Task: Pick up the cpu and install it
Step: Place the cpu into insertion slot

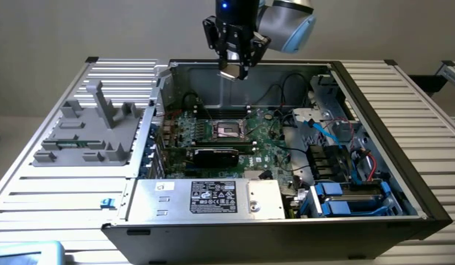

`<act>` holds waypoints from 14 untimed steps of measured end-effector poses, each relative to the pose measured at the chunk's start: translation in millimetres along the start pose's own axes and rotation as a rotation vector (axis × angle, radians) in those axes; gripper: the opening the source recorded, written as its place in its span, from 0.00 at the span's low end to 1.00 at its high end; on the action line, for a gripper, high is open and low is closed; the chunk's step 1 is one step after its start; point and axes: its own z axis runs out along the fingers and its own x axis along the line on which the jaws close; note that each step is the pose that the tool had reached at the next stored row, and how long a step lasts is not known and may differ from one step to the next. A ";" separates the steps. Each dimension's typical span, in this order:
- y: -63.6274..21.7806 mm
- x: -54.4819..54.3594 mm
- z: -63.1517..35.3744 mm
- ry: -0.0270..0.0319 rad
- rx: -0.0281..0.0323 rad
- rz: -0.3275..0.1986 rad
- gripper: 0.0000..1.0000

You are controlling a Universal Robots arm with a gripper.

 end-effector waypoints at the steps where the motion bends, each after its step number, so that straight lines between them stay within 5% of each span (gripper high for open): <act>1: 0.0 0.0 0.3 -0.0015 -0.0001 0.013 0.54; 10: -0.2 -0.1 1.7 -0.0278 0.0142 0.107 0.54; 14: -0.2 -0.1 2.0 -0.0345 0.0158 0.155 0.54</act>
